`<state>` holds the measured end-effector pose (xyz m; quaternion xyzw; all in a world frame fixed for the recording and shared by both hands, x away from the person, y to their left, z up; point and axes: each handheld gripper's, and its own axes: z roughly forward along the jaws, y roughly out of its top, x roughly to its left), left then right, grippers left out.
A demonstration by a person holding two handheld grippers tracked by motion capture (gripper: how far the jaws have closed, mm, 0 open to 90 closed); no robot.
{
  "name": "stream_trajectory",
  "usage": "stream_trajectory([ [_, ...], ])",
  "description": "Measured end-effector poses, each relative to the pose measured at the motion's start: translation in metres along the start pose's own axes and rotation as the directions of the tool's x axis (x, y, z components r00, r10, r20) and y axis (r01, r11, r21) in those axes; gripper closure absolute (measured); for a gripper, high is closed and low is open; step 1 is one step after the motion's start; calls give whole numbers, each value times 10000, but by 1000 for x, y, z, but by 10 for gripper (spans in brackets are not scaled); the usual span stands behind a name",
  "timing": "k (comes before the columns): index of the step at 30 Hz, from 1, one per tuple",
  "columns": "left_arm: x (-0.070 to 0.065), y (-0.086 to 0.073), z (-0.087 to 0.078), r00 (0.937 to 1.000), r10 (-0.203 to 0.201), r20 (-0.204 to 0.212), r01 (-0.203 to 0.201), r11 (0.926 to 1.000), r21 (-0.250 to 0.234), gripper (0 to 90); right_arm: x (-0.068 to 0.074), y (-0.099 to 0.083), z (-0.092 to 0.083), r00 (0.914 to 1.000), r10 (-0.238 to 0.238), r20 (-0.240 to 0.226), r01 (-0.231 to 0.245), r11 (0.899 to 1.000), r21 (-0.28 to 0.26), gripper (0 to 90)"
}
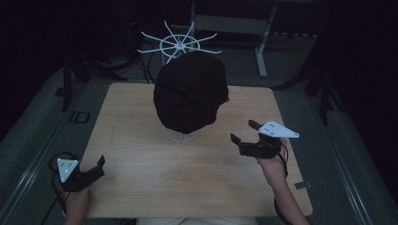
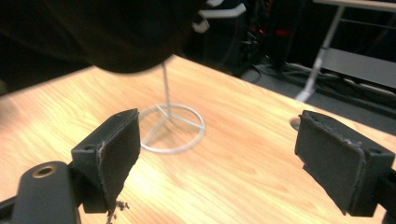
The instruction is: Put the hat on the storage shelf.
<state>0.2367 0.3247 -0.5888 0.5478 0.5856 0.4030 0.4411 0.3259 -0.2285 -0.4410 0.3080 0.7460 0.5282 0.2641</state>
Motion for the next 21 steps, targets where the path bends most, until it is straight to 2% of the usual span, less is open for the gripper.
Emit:
stream_trajectory([
  [2,0,0,0,10000,-16,12,16,10000,5,52,-3,-9,2,9996,-104,256,99,9997,206,140],
  [9,0,0,0,10000,-29,44,30,10000,-37,52,-10,-38,5,9979,-132,627,96,9983,572,140],
  [12,0,0,-1,10000,-21,45,21,10000,-49,52,-13,-45,4,9974,-81,714,38,9982,597,139],
  [13,0,0,-1,10000,-28,36,29,10000,-47,52,-17,-58,4,9967,-25,815,-40,9969,792,140],
  [21,0,0,0,10000,-22,4,22,10000,-31,52,-25,-89,0,9941,215,1059,-351,9911,1287,141],
])
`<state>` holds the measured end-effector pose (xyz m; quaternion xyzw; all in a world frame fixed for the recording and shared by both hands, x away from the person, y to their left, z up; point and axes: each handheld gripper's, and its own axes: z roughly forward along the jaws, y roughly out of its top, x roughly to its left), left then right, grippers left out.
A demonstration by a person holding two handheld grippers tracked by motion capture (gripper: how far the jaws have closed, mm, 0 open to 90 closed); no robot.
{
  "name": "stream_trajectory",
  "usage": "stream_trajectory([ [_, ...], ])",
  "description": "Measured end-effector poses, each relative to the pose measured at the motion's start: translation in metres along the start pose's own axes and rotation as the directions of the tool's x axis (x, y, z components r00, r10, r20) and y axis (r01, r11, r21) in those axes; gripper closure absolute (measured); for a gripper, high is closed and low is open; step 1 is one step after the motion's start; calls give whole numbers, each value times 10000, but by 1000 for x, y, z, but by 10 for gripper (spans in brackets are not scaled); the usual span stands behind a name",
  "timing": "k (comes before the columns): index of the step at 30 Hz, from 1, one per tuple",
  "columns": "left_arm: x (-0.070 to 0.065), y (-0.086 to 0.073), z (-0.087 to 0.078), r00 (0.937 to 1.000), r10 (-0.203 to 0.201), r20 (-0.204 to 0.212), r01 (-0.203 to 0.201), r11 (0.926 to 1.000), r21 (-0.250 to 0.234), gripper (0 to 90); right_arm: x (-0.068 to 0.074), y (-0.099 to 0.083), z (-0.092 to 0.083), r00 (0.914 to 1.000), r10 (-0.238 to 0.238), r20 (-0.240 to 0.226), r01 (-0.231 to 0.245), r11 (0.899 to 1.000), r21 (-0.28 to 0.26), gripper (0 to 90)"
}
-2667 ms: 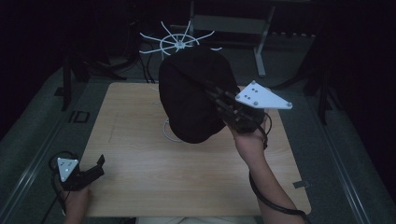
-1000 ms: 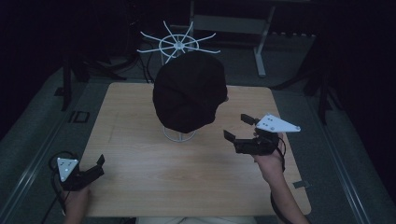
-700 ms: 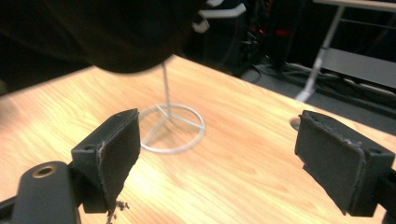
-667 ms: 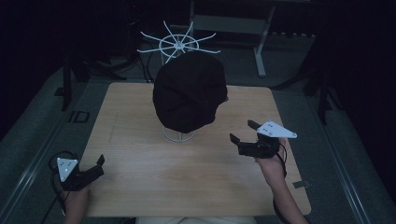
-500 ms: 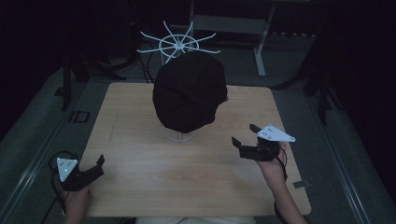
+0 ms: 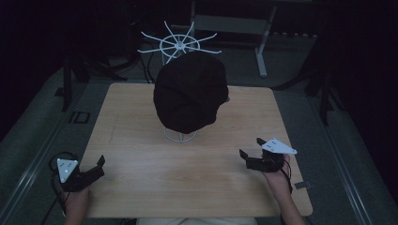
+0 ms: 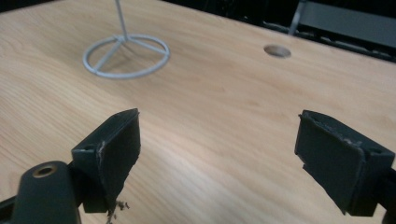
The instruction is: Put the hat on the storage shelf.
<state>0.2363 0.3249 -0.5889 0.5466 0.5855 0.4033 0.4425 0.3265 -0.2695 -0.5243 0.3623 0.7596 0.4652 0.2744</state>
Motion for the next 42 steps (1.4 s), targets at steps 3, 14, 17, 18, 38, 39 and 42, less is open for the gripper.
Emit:
stream_trajectory([
  [3,0,0,0,10000,3,19,-3,10000,-4,52,-4,-10,-2,9999,71,139,-73,9999,126,141],
  [14,0,0,0,10000,24,10,-24,10000,-8,52,-25,-39,-15,9957,448,806,-482,9980,414,142],
  [17,0,0,0,10000,5,20,-5,10000,-13,52,-31,-47,-19,9927,704,977,-753,9960,481,142],
  [18,0,0,0,10000,4,13,-4,10000,-2,52,-33,-49,-21,9914,762,1066,-818,9954,489,143],
  [38,0,0,0,10000,61,9,-61,10000,-16,52,-71,-82,-57,9392,1922,2845,-2063,9783,199,144],
  [39,0,0,0,10000,54,10,-54,10000,-19,52,-73,-83,-58,9365,1943,2920,-2086,9778,181,144],
  [42,0,0,0,10000,54,12,-54,10000,-20,52,-80,-88,-61,9237,2043,3239,-2233,9745,219,146],
])
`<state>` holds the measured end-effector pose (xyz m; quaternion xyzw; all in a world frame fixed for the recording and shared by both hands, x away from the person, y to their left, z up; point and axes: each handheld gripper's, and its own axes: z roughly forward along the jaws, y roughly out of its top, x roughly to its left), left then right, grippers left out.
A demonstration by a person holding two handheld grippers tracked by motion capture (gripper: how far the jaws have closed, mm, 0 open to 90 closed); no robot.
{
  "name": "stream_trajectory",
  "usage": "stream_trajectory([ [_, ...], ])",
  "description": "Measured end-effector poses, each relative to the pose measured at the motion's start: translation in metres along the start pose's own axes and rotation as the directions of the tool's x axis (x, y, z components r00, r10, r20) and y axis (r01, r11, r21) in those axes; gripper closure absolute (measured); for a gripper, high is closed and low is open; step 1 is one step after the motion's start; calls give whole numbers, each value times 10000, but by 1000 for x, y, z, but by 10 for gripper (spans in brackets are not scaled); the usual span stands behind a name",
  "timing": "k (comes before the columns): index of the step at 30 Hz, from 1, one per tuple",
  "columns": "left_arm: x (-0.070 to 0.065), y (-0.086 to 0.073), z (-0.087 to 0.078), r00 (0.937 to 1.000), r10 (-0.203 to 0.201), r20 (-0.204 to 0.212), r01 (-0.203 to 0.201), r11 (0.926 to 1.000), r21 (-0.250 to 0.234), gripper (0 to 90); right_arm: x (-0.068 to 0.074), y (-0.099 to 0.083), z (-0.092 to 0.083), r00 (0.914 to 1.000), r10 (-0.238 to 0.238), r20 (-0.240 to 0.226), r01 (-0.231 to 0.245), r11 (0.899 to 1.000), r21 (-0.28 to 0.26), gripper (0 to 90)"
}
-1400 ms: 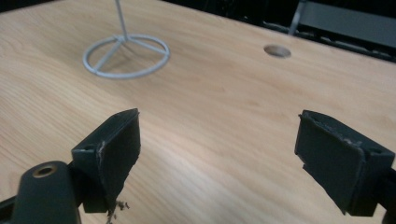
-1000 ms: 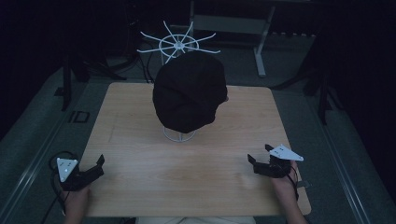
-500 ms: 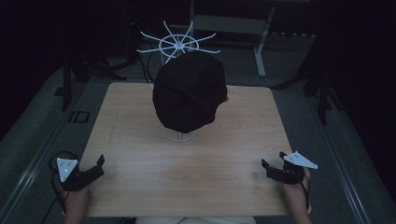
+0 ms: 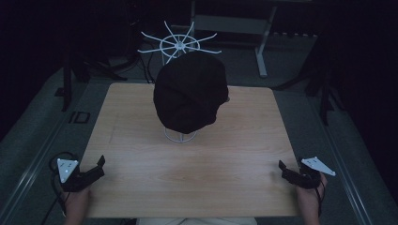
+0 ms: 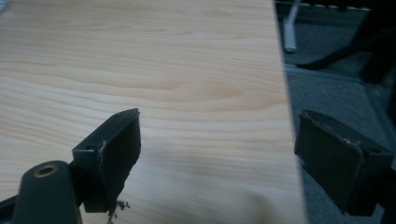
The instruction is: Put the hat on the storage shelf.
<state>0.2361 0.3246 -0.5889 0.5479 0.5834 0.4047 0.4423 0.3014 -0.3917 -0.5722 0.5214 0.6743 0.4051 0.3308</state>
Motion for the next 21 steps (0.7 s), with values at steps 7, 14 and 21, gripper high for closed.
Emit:
stream_trajectory([
  [7,0,0,0,10000,-2,3,2,10000,10,52,-13,-3,-6,9974,447,572,-420,9980,-463,145],
  [14,0,0,0,10000,35,-11,-35,10000,-10,52,-15,-3,-7,9945,199,1025,-142,9983,-562,128],
  [21,0,0,0,10000,19,-3,-19,10000,-19,52,-14,-3,-6,9943,139,1060,-91,9989,-457,128],
])
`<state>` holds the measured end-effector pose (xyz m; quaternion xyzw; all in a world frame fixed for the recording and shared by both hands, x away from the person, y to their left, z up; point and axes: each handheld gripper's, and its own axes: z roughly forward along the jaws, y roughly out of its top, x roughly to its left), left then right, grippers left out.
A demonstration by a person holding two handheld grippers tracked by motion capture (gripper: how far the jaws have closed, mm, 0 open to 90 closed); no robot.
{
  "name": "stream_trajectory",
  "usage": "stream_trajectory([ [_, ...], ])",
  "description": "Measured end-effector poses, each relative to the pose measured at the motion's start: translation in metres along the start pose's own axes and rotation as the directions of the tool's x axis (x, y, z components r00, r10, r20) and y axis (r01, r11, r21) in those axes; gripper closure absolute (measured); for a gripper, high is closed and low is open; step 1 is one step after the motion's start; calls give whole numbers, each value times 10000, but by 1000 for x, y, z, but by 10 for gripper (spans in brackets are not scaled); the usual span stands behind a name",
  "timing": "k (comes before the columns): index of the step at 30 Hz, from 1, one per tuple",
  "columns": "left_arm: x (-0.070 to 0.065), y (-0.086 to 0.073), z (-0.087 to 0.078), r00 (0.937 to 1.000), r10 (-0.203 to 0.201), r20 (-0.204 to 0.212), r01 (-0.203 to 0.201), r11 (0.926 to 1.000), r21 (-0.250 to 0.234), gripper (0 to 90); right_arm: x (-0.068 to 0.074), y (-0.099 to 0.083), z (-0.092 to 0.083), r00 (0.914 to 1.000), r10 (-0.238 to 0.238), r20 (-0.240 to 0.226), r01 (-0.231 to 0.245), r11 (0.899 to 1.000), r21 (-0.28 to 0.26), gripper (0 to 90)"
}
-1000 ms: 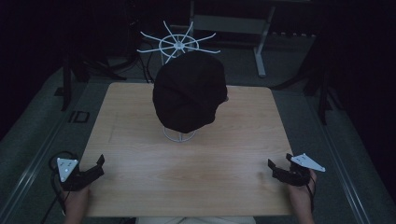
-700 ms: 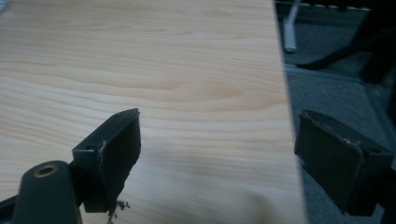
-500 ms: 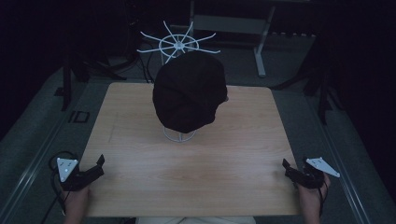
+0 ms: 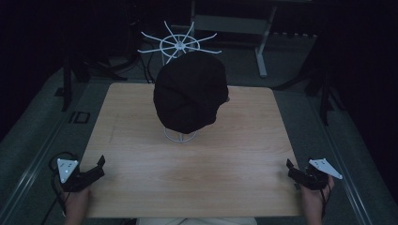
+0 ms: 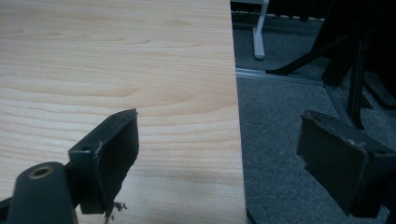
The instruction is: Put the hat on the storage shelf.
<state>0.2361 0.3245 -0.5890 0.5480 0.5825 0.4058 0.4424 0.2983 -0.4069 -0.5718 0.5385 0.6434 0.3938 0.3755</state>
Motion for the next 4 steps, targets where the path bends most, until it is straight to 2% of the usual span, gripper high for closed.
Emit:
stream_trajectory([
  [4,0,0,0,10000,4,-4,-4,10000,7,52,0,0,1,10000,-70,-29,70,10000,60,129],
])
